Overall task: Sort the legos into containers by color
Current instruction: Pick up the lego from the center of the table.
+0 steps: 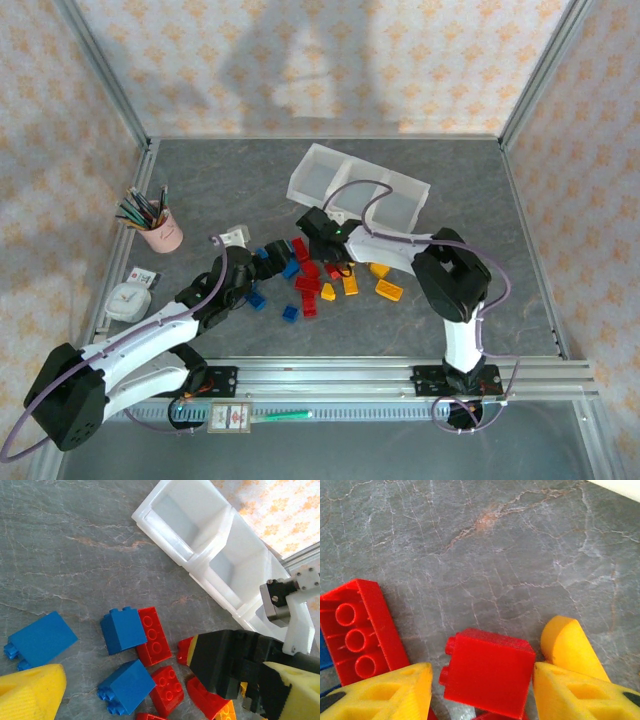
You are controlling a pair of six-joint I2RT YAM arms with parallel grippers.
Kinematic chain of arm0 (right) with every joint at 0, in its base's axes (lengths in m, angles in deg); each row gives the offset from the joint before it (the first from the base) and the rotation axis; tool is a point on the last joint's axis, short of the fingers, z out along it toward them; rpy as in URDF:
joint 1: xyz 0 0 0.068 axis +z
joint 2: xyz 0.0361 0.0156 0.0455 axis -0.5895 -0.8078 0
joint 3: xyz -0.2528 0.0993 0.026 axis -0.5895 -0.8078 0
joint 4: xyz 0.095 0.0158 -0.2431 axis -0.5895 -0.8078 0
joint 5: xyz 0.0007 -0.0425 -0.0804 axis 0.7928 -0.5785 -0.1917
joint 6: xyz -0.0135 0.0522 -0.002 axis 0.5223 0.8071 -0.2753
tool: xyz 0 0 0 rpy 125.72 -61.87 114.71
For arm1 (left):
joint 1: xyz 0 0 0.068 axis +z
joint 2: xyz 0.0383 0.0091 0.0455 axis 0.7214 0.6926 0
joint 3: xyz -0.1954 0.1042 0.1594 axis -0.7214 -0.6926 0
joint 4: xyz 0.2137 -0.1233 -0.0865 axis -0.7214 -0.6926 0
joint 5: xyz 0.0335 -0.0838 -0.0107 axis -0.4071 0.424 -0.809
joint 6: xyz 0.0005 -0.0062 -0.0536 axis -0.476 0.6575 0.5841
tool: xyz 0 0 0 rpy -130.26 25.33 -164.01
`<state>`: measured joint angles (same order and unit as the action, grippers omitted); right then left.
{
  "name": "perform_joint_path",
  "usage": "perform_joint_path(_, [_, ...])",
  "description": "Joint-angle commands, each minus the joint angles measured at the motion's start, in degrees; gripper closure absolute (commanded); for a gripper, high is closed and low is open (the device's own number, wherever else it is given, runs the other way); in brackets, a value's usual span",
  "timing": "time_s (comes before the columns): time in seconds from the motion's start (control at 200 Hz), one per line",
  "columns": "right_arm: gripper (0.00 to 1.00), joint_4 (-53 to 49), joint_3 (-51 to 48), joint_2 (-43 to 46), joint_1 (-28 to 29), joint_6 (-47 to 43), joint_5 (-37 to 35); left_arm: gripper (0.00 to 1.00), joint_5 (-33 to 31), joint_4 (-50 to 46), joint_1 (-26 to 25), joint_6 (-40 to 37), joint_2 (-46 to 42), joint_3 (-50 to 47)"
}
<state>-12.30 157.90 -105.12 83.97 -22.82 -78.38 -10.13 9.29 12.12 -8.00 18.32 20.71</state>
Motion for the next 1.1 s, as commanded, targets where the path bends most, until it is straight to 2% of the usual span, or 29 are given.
perform_joint_path(0.0, [0.44, -1.9, 2.9, -2.2, 0.0, 1.4, -3.5, 0.01, -2.1, -1.8, -0.3, -0.6, -1.1, 1.5])
perform_joint_path(0.275, [0.43, -3.0, 5.8, -5.5, 0.0, 1.0, -4.8, 0.01, -2.5, -1.8, -0.3, -0.8, -1.2, 1.6])
perform_joint_path(0.385, [0.46, -2.4, 5.7, -5.6, 0.0, 0.6, -5.5, 0.01, -2.6, -1.8, -0.3, -0.8, -1.2, 1.6])
perform_joint_path(0.676, [0.62, -2.0, 6.2, -4.4, 0.0, -1.2, -6.1, 0.01, -2.8, -1.8, -0.3, -0.9, -1.5, 1.9])
perform_joint_path(0.936, [0.63, -2.3, 8.9, -0.3, -0.9, -3.8, -7.4, 0.01, -5.3, -4.5, 0.0, -2.2, -3.2, 3.6])
perform_joint_path(1.096, [0.63, -1.4, 12.7, 0.0, -3.6, -6.5, -6.6, 0.01, -5.6, -7.0, 2.3, -4.0, -3.9, 6.4])
